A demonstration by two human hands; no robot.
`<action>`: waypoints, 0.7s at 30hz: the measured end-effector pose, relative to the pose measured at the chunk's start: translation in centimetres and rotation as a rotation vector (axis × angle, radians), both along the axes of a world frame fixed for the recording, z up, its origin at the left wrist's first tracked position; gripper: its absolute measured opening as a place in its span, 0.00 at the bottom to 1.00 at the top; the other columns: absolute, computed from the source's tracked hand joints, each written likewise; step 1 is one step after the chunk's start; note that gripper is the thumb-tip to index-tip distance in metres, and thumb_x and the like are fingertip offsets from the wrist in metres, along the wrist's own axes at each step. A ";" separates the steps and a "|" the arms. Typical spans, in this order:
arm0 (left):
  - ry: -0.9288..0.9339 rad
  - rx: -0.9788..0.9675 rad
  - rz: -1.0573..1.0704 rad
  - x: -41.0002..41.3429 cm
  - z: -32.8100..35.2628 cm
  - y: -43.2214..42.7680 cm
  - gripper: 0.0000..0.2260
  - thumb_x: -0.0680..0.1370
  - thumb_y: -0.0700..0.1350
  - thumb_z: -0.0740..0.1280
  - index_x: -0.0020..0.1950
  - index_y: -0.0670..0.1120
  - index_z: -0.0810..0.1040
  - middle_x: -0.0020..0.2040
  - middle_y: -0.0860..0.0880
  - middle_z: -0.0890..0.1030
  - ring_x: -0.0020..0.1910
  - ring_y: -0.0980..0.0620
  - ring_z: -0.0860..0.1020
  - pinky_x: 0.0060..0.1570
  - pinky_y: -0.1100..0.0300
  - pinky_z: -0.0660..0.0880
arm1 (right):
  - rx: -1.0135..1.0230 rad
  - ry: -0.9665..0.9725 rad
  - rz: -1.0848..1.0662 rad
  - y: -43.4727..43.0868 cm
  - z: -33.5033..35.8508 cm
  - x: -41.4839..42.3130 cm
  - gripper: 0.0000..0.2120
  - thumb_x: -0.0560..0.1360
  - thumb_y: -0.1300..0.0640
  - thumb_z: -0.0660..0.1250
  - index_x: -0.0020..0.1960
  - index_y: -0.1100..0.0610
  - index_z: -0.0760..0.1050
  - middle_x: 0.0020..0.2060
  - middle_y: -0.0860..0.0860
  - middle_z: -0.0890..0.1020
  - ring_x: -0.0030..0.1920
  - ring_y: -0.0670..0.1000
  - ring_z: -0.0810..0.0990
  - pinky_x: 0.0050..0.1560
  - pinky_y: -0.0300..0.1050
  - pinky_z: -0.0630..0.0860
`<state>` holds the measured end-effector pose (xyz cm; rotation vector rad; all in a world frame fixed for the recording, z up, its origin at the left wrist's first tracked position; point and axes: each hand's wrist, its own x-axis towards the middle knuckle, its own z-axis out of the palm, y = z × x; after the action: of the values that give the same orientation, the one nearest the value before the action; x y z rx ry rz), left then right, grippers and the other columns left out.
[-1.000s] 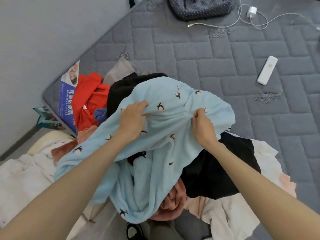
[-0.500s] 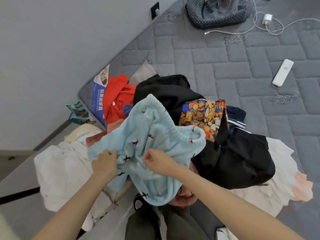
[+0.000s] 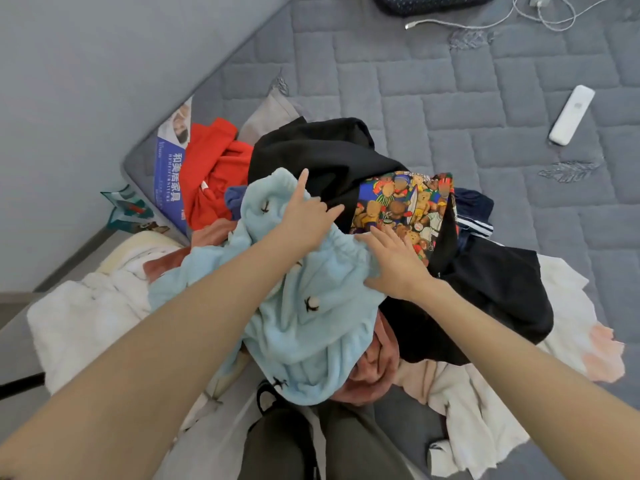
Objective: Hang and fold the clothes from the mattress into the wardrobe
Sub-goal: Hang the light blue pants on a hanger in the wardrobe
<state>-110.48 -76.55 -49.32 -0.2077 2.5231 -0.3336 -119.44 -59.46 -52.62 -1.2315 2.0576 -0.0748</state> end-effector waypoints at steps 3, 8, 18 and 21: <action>-0.089 0.013 0.095 1.8 -0.8 -1.3 0.21 0.78 0.49 0.61 0.72 0.51 0.66 0.61 0.47 0.75 0.64 0.46 0.71 0.73 0.44 0.45 | 0.020 0.033 0.129 -0.9 -0.1 0.1 0.27 0.73 0.47 0.70 0.67 0.55 0.68 0.75 0.54 0.59 0.76 0.57 0.51 0.74 0.61 0.46; 0.057 0.068 0.393 10.3 -2.2 -1.9 0.26 0.74 0.47 0.69 0.71 0.52 0.64 0.62 0.42 0.68 0.60 0.41 0.69 0.48 0.50 0.69 | -0.083 0.080 0.221 -1.8 0.4 2.4 0.18 0.73 0.40 0.67 0.50 0.54 0.75 0.44 0.48 0.71 0.46 0.53 0.75 0.48 0.45 0.68; 0.453 0.114 0.549 20.5 3.6 -1.5 0.24 0.62 0.38 0.73 0.58 0.41 0.79 0.39 0.38 0.75 0.34 0.38 0.76 0.33 0.51 0.67 | -0.293 0.052 0.006 -2.8 5.8 7.3 0.10 0.69 0.44 0.70 0.39 0.46 0.71 0.33 0.43 0.71 0.39 0.49 0.74 0.31 0.42 0.61; 0.518 0.115 0.662 24.0 6.5 -0.4 0.23 0.68 0.34 0.67 0.63 0.43 0.76 0.46 0.38 0.76 0.41 0.37 0.77 0.37 0.50 0.69 | -0.323 -0.054 0.087 -3.7 9.2 9.3 0.07 0.68 0.45 0.71 0.43 0.43 0.75 0.34 0.41 0.71 0.40 0.46 0.72 0.34 0.41 0.63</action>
<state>-86.44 -76.94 -42.79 -1.1732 2.7563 0.1546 -110.18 -63.20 -43.40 -1.4939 1.9938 -0.4085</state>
